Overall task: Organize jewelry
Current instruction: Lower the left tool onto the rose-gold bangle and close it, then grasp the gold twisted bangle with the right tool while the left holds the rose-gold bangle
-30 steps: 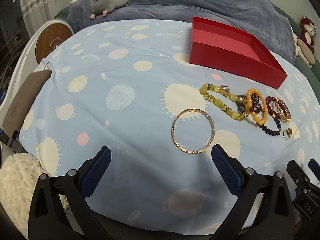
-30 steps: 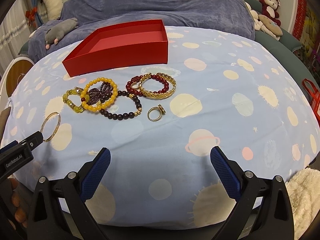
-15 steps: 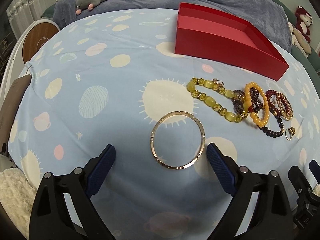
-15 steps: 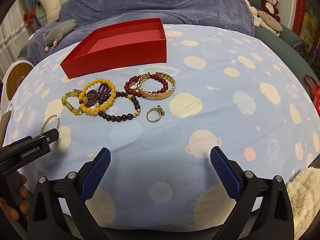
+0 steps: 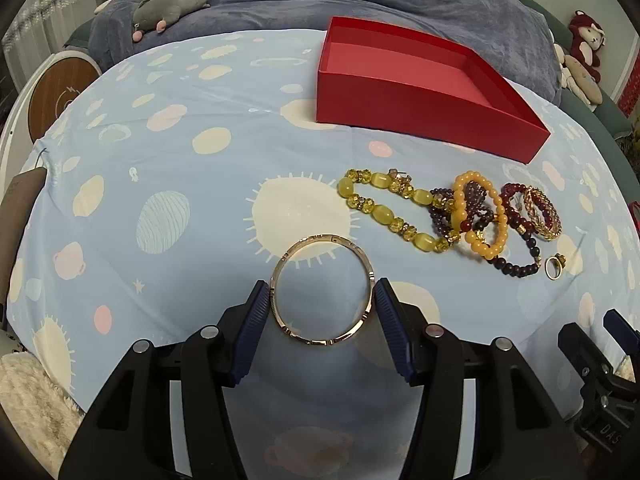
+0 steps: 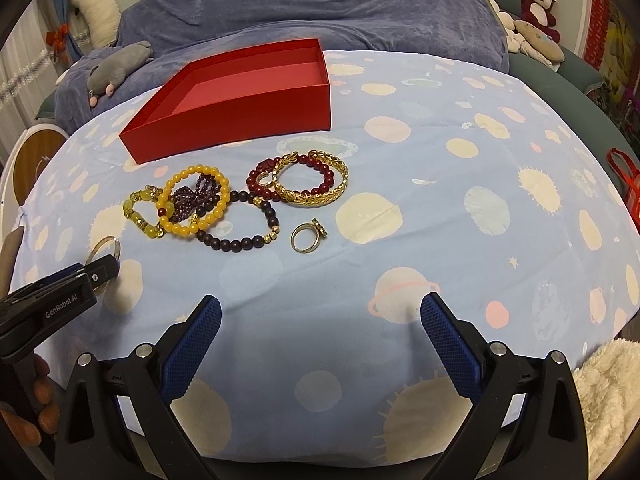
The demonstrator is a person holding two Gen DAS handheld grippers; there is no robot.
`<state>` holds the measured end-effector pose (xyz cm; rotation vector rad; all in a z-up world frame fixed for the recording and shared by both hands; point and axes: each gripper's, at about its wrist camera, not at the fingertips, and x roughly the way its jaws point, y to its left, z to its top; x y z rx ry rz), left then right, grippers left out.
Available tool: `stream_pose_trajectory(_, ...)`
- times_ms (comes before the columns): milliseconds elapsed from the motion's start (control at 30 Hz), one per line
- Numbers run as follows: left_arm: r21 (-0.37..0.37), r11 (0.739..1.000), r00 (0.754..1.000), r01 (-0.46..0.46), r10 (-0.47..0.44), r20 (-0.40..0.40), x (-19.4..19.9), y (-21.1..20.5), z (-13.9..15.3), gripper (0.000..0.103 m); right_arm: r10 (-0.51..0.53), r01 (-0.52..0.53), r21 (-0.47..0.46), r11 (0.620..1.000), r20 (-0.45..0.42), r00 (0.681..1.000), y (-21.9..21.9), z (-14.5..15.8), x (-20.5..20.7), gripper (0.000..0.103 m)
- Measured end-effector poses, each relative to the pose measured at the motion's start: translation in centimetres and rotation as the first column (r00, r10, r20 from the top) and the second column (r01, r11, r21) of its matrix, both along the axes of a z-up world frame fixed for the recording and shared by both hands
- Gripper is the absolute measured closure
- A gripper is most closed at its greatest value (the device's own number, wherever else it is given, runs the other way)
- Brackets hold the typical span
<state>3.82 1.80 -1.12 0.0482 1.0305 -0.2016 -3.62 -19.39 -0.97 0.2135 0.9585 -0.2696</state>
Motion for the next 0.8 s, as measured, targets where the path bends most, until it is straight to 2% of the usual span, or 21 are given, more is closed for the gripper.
stream_pose_trajectory(200, -0.015, 1.0, 1.0, -0.014, 0.014, -0.002, 0.1, 0.2, 0.3, 0.051, -0.006, 0.006, 0.035, 0.999, 0.011, 1.0, -1.7, 1.0, 2.9, 0.007)
stream_pose_trajectory(467, -0.024, 0.999, 1.0, -0.021, 0.021, 0.002, 0.7, 0.2, 0.7, 0.051, 0.006, -0.006, 0.064, 0.998, -0.007, 1.0, -2.7, -0.1, 7.9, 0.008)
stream_pose_trajectory(800, -0.042, 0.999, 1.0, -0.019, 0.018, -0.007, 1.2, 0.1, 0.5, 0.051, 0.041, -0.038, 0.061, 0.997, -0.039, 0.998, -2.7, -1.4, 10.2, 0.037)
